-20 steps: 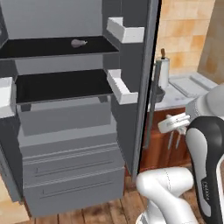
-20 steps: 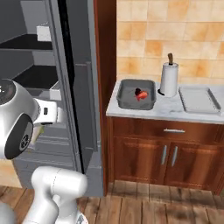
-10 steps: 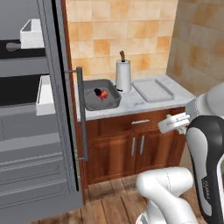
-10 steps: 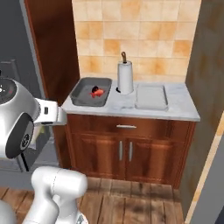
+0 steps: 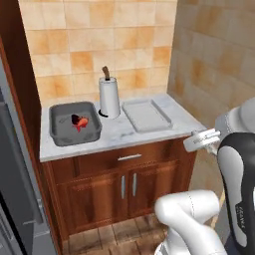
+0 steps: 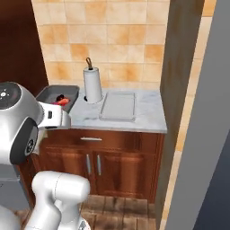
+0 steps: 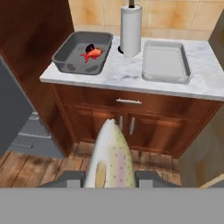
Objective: Place one eggplant and one fish in each tupperware on the nearby counter, to pack two identical lunches.
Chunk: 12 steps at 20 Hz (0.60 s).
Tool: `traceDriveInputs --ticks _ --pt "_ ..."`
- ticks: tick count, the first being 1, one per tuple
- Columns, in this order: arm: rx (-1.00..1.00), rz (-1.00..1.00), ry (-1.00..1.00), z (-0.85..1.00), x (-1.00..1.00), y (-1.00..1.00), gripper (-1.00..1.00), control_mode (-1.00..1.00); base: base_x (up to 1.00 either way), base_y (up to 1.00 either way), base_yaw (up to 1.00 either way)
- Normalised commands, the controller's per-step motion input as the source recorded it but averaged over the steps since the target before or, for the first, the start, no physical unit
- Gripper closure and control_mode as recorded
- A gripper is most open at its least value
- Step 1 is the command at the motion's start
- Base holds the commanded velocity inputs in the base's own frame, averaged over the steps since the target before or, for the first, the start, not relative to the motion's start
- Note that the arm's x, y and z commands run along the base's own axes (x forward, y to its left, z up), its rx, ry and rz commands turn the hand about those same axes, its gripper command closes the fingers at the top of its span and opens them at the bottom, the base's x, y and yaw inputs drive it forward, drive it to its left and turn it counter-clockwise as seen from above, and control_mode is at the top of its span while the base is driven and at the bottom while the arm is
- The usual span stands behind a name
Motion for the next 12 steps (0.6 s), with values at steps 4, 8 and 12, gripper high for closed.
traceDriveInputs --ticks 4,8,12 --pt "0.0 0.0 0.0 0.0 0.0 0.0 1.0 1.0 1.0 0.07 -0.09" --pt "0.0 0.0 0.0 0.0 0.0 0.0 1.0 1.0 1.0 0.02 -0.08" --pt "0.0 0.0 0.0 0.0 0.0 0.0 1.0 1.0 0.81 0.0 -0.08"
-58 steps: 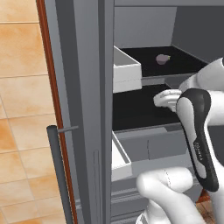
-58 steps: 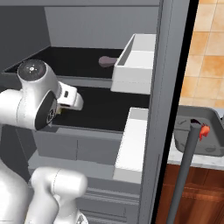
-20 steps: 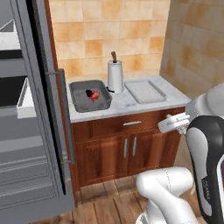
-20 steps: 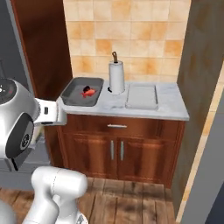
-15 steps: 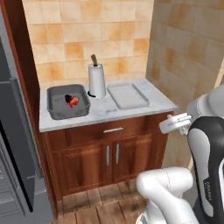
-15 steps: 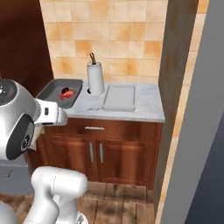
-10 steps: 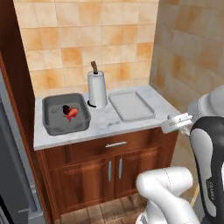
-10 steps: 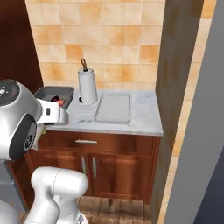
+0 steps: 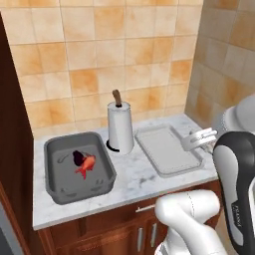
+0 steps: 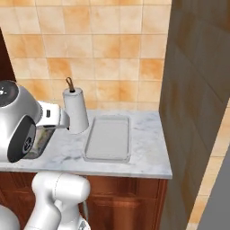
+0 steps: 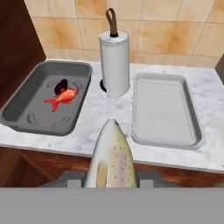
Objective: Place one eggplant and one fish in each tupperware on the nearby counter, to pack two identical lunches.
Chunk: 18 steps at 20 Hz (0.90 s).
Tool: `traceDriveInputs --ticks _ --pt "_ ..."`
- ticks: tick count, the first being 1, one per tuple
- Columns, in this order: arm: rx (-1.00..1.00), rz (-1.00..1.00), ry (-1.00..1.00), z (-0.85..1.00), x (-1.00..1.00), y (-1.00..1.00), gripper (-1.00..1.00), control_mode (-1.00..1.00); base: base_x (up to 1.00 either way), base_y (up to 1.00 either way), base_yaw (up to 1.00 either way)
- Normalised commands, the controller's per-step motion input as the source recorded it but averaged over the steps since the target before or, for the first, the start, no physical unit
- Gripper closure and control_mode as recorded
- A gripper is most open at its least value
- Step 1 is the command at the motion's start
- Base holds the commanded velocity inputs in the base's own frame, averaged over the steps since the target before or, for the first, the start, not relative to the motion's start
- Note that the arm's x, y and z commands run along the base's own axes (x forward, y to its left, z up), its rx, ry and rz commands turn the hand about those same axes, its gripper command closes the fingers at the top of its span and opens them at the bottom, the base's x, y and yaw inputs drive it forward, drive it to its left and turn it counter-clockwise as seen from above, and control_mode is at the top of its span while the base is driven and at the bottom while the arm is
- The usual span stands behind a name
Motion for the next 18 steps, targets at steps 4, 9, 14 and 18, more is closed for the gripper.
traceDriveInputs --ticks 4,9,14,18 --pt "0.0 -0.02 0.01 -0.15 0.15 -0.08 1.0 -1.0 0.48 -0.08 -0.04" --pt "0.0 -0.04 0.08 -0.65 0.74 -0.58 1.0 -1.0 0.0 0.0 0.0" --pt "0.0 -0.05 0.05 -0.72 0.69 -0.3 1.0 -1.0 0.0 0.0 0.0" --pt "0.0 -0.08 0.0 -0.69 0.59 -0.01 1.0 -1.0 0.0 0.0 0.0"
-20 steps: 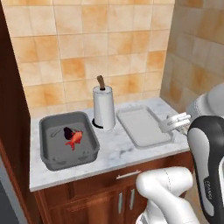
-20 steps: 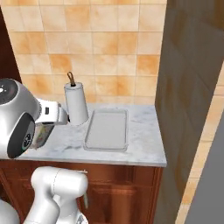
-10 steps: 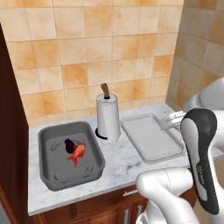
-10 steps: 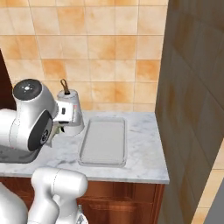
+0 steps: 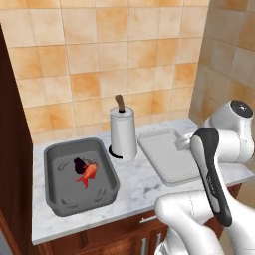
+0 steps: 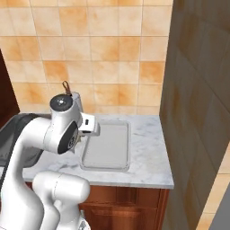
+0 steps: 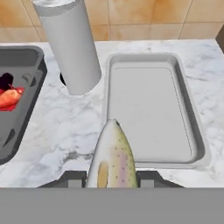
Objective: Place one eggplant and one fish in each tupperware on the nearby counter, to pack two identical lunches.
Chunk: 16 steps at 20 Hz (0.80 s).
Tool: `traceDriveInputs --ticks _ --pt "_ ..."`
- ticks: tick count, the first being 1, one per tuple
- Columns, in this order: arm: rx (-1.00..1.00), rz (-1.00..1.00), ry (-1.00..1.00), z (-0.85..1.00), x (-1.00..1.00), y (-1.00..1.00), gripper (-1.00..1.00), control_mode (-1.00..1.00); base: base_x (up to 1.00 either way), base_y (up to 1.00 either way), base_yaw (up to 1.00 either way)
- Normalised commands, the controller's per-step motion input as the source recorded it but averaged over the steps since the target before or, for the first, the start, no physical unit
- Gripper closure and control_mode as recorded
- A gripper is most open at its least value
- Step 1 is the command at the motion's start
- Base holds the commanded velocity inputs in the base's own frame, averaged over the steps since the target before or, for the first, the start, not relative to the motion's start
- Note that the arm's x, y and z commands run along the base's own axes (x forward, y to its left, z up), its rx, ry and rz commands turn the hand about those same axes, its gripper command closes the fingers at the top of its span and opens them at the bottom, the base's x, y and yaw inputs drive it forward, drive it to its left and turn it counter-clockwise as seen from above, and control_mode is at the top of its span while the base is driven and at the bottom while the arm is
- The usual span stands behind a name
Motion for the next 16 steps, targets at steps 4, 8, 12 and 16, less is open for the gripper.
traceDriveInputs --ticks 4,8,12,16 --pt "0.0 -0.07 0.0 -0.56 0.54 -0.14 1.0 -1.0 0.0 0.0 0.0" --pt "0.0 -0.04 0.01 -0.33 0.47 -0.36 1.0 -1.0 0.0 0.0 0.0" --pt "0.0 -0.02 0.03 -0.16 0.42 -0.46 1.0 -1.0 0.0 0.0 0.0" --pt "0.0 0.0 0.04 -0.14 0.43 -0.33 1.0 -1.0 0.0 0.0 0.0"
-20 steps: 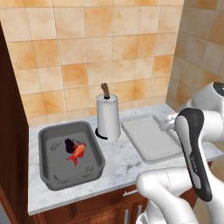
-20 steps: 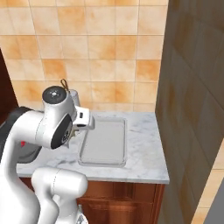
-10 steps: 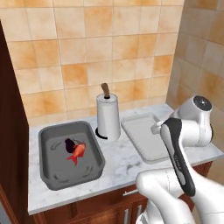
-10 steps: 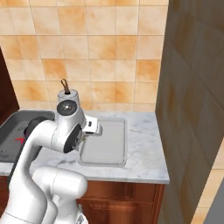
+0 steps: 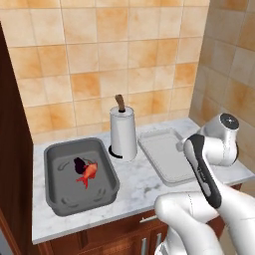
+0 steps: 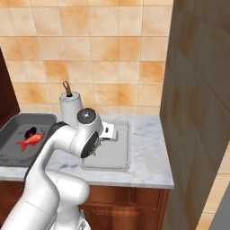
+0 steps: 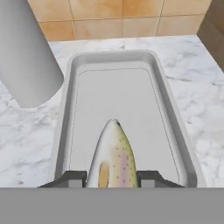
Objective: Place one eggplant and one fish in each tupperware on the nearby counter, to pack two identical lunches.
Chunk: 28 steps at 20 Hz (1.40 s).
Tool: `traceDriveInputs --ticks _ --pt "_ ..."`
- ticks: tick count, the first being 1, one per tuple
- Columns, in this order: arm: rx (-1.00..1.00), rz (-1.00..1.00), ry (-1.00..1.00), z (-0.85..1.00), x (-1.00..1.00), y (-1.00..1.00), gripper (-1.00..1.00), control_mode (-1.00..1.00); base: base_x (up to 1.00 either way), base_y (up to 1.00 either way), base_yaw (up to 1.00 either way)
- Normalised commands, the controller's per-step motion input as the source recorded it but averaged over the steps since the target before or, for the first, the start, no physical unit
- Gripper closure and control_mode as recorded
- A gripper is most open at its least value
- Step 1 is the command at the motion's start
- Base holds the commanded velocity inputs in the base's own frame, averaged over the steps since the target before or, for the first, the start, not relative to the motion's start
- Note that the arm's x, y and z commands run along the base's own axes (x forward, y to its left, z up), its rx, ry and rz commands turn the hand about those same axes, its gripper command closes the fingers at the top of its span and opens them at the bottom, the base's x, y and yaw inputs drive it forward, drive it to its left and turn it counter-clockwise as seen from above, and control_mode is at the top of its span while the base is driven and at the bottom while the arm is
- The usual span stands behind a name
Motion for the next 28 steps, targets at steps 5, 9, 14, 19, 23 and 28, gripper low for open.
traceDriveInputs --ticks 5,9,14,19,23,28 --pt "0.0 0.0 0.01 -0.2 0.49 -0.05 1.0 -1.0 0.0 0.0 0.0" --pt "0.0 -0.03 0.0 -0.31 0.41 0.0 1.0 -1.0 0.0 0.0 0.0" --pt "0.0 -0.02 0.0 -0.37 0.41 0.0 1.0 -1.0 0.0 0.0 0.0" --pt "0.0 -0.02 0.0 -0.36 0.38 0.0 1.0 -1.0 0.0 0.0 0.0" --pt "0.0 -0.02 0.0 -0.23 0.31 -0.02 1.0 -1.0 0.0 0.0 0.0" --pt "0.0 -0.02 0.0 -0.14 0.25 -0.13 -1.0 -1.0 0.0 0.0 0.0"
